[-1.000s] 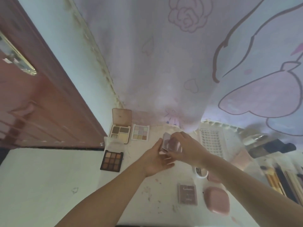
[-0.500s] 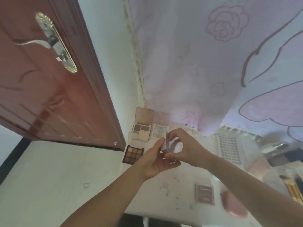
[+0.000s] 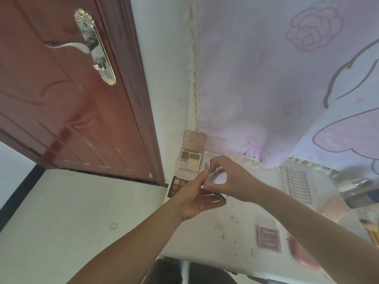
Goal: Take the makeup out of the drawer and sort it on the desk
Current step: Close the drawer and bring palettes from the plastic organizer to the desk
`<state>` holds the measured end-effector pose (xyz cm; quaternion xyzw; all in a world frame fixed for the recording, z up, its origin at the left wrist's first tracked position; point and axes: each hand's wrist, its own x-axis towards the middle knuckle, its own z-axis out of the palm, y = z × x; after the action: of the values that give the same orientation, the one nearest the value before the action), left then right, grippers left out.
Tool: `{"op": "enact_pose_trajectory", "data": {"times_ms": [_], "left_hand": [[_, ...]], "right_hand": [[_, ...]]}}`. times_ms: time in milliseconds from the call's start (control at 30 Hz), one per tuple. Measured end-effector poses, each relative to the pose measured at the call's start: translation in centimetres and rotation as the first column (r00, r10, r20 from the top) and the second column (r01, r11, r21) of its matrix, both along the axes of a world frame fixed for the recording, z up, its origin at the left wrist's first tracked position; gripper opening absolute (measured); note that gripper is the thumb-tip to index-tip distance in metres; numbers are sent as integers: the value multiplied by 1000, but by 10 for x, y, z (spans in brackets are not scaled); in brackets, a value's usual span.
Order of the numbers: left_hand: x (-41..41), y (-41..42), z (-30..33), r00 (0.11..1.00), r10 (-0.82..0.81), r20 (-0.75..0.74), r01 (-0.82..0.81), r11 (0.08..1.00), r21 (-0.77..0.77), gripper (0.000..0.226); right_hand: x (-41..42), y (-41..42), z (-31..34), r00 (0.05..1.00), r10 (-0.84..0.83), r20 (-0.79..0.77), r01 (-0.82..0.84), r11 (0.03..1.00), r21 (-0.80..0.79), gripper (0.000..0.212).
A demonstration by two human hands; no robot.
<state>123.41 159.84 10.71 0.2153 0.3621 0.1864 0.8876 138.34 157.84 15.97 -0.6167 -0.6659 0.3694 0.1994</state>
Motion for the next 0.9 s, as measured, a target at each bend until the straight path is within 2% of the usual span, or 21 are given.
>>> {"op": "enact_pose_trajectory", "data": {"times_ms": [300, 467, 567, 667, 767, 900], "left_hand": [[-20, 0, 4, 990, -12, 137, 14, 1000, -11, 49], [-30, -2, 6, 994, -13, 105, 15, 1000, -14, 51], [-35, -1, 11, 996, -39, 85, 38, 999, 21, 63], [-44, 4, 16, 996, -63, 57, 59, 996, 71, 73], [-51, 7, 23, 990, -106, 93, 98, 991, 88, 60], [-56, 9, 31, 983, -149, 104, 136, 983, 121, 44]], "right_hand": [[-24, 3, 9, 998, -15, -57, 16, 999, 30, 33], [-33, -2, 10, 996, -25, -91, 29, 999, 39, 40], [-37, -5, 9, 987, -53, -154, 57, 998, 21, 46], [-42, -4, 14, 992, -17, -125, 17, 1000, -3, 41], [-47, -1, 20, 997, 8, -78, -9, 1000, -7, 46], [-53, -3, 30, 995, 6, -103, -1, 999, 50, 51]]}}
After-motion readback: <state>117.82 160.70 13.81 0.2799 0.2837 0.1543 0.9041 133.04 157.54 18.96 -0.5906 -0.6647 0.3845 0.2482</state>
